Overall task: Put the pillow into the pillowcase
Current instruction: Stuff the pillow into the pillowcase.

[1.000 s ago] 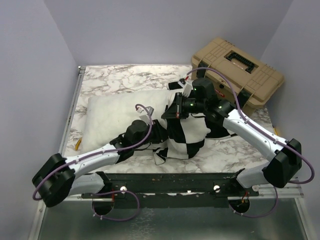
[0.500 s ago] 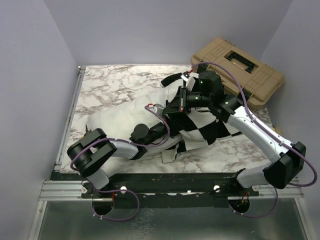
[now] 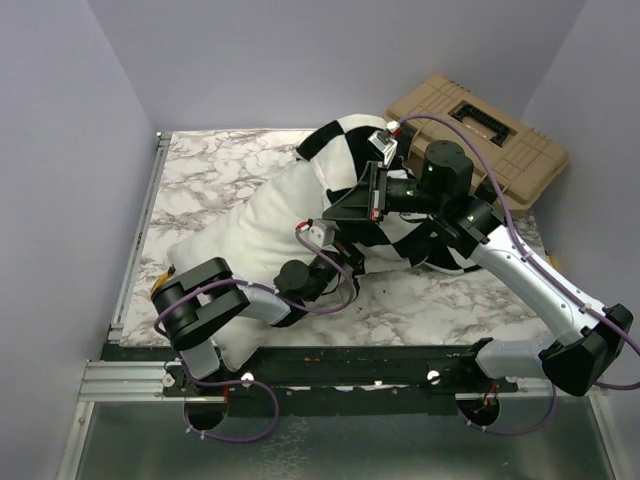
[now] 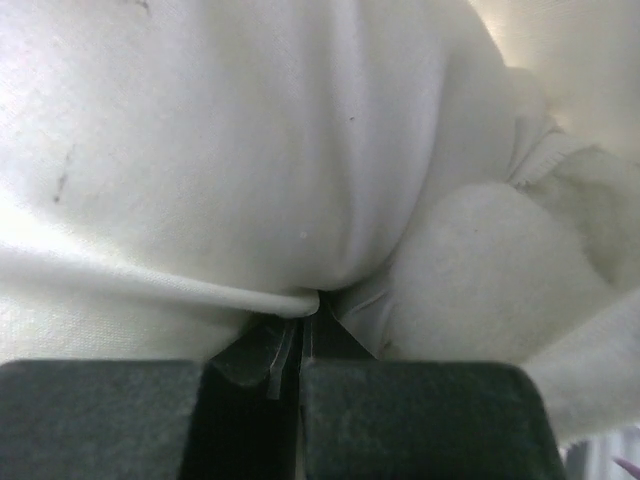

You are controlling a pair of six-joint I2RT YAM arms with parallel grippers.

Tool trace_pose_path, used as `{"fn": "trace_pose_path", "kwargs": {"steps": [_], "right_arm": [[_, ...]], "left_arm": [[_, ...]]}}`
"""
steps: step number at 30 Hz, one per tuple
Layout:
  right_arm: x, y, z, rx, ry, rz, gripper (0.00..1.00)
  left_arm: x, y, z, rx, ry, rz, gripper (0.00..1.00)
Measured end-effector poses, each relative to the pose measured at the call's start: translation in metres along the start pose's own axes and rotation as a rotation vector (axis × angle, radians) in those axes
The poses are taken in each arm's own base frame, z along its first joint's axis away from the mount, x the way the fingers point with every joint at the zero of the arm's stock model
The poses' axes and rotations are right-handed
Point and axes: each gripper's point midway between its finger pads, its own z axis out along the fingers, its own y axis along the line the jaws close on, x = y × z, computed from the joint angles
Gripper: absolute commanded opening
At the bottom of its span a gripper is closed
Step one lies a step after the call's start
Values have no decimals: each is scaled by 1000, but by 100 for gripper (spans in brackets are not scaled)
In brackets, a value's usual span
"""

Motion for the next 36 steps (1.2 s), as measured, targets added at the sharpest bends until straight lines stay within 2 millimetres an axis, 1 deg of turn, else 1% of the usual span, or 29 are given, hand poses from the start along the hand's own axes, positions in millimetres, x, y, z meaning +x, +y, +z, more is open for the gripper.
{"fn": "trace_pose_path", "kwargs": {"steps": [4,8,11,13,17,21,23,26,28,31,32,34,36], "right_arm": [[3,-5,4,5,18,3,0],[11,-15,4,55,47,-4,0],[17,-21,4,86,64,-29,0],[21,-23,5,103,75,-51,0],[25,-21,7,102,75,-117,0],[26,-24,9,116,68,-172,0],[29,-32,10,135,71,-183,0],[32,-50,13,196,74,-189,0],[30,-65,14,258,61,-195,0],[27,-90,13,354,27,-214,0],[26,-99,12,380,17,-221,0],[27,-112,14,406,12,-226,0],[28,-122,20,414,21,-222,0]], "left_arm": [[-2,18,13,-87,-36,98,0],[-13,21,24,-116,-72,168,0],[-22,28,26,-158,-94,227,0],[-30,35,24,-207,-101,279,0],[-47,61,13,-375,-74,412,0],[-72,96,-13,-614,-36,554,0],[-82,109,-25,-693,-21,591,0],[-91,129,-42,-788,27,619,0],[-95,146,-51,-838,55,568,0],[-101,170,-59,-879,63,472,0],[-100,180,-61,-881,71,423,0],[-93,189,-63,-873,98,363,0],[-82,190,-60,-827,137,306,0]]}}
